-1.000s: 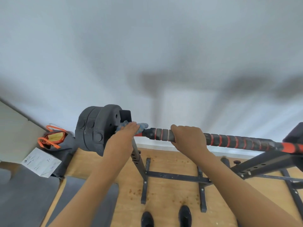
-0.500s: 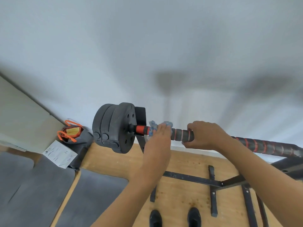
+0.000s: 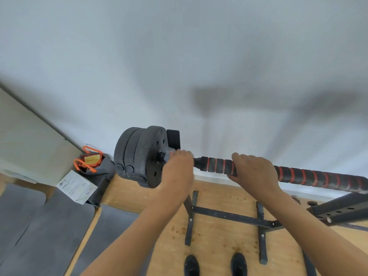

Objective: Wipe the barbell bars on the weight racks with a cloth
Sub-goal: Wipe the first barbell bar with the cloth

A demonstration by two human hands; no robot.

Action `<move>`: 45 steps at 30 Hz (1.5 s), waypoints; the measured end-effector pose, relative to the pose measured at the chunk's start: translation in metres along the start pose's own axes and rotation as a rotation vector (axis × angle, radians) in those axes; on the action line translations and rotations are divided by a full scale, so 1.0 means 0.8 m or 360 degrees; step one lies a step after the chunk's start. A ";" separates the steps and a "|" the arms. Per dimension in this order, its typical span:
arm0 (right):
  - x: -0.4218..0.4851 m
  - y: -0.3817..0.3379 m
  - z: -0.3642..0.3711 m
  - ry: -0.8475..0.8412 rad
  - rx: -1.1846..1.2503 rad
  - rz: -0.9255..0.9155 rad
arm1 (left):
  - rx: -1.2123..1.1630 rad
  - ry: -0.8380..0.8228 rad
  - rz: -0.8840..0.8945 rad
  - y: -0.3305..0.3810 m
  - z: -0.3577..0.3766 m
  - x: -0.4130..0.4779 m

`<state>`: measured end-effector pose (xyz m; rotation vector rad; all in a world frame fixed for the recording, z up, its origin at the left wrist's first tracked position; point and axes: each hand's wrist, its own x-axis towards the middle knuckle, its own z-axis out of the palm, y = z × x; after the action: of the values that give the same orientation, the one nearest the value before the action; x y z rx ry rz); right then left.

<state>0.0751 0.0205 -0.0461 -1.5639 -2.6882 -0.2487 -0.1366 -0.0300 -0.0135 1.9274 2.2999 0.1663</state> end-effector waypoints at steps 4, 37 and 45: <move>-0.001 -0.001 -0.002 -0.0027 0.0054 -0.0002 | -0.0167 0.0005 0.0172 0.043 0.000 -0.023; -0.004 0.010 -0.003 -0.0114 0.0068 -0.0043 | -0.0193 -0.0123 -0.0002 0.041 0.002 -0.014; 0.020 0.046 -0.023 -0.0477 0.0308 -0.0118 | 0.0045 0.0034 -0.0028 -0.026 -0.012 -0.005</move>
<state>0.0982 0.0493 -0.0219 -1.5558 -2.8837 0.2595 -0.1576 -0.0378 -0.0075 1.9270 2.3444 0.1542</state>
